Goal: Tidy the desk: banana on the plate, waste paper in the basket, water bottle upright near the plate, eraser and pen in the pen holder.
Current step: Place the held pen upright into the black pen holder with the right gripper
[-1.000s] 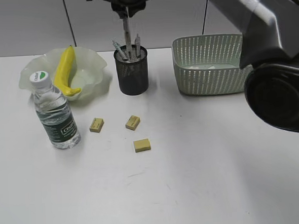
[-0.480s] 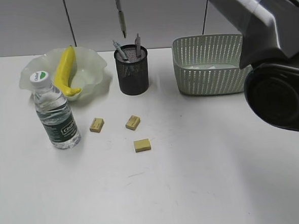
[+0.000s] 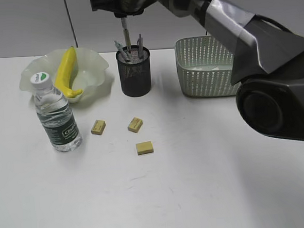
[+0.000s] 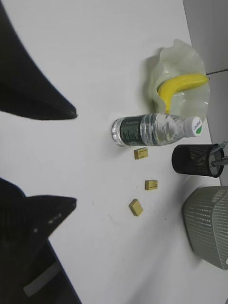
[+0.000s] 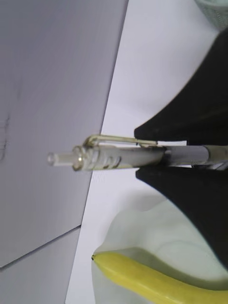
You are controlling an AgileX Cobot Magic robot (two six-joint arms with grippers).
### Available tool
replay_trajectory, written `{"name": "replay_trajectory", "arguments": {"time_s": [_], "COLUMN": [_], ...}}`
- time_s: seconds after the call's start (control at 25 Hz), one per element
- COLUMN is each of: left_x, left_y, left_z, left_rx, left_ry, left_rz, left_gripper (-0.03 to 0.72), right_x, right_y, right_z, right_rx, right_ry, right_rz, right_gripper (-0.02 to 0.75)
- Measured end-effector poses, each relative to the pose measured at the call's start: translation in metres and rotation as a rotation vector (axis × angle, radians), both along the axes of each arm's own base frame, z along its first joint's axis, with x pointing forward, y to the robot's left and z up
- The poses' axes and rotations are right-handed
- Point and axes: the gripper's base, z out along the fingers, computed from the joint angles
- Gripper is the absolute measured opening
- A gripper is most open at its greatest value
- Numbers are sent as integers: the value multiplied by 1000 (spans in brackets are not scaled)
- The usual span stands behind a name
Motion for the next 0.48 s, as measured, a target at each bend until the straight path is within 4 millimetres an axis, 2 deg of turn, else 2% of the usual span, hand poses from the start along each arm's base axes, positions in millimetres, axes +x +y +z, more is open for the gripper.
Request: {"name": "replay_trajectory", "arguments": {"time_s": [0.24,0.48], "left_x": [0,0], "left_y": [0,0], "left_z": [0,0], "left_rx": [1,1], "left_ry": [0,0], "left_rz": [0,0], "left_gripper": [384,384], "right_x": [7,9], "right_y": [0,0], "right_z": [-26,-39], "right_rx": [-37,-68], "right_ry": [16,21], "right_rz": [-5,-8], "right_gripper": [132,132]}}
